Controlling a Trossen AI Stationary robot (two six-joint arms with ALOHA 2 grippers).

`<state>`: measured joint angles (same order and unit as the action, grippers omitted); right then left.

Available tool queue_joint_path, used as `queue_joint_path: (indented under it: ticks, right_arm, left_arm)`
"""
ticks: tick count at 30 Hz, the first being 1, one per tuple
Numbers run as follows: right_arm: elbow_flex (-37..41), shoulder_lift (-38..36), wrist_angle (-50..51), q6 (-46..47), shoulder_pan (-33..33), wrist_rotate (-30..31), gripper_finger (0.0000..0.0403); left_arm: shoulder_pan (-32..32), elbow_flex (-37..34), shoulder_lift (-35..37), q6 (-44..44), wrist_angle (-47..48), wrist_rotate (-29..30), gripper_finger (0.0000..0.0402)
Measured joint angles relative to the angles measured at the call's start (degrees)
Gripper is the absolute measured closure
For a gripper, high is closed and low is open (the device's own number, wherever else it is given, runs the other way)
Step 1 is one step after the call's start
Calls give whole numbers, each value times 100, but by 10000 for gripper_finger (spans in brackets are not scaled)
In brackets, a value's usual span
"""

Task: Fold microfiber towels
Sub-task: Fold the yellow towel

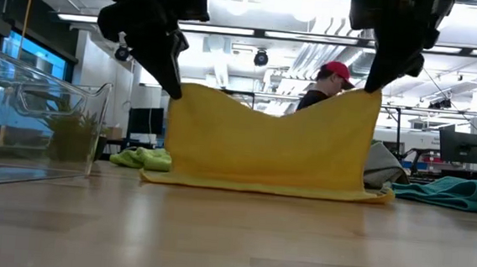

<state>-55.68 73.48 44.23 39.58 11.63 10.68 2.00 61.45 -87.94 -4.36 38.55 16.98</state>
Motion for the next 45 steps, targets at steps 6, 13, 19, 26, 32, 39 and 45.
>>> queue_joint_path:
  ticks: [6, 13, 19, 26, 32, 39, 45]
  right_arm:
    - [2, 482, -9, 351, 273, -94, 403]
    - [9, 1100, -165, 187, 349, -173, 403]
    - [9, 1248, -212, 391, 337, -285, 403]
    - [9, 1246, -310, 352, 337, -281, 403]
    - [9, 1246, -434, 368, 335, -206, 403]
    - [9, 1246, -534, 190, 335, -69, 402]
    - [9, 1238, -527, 88, 335, -253, 367]
  left_arm:
    - [-34, 0, 0, 140, 67, 10, 401]
    - [-52, 3, -165, 259, 6, -35, 398]
    - [-52, -2, -166, 246, -187, -171, 393]
    - [-39, 0, -166, 274, -210, -596, 393]
    - [-39, 0, -166, 457, -111, -627, 381]
    - [-63, 0, -166, 654, 228, -672, 335]
    - [-189, 0, -166, 610, 250, -1017, 284]
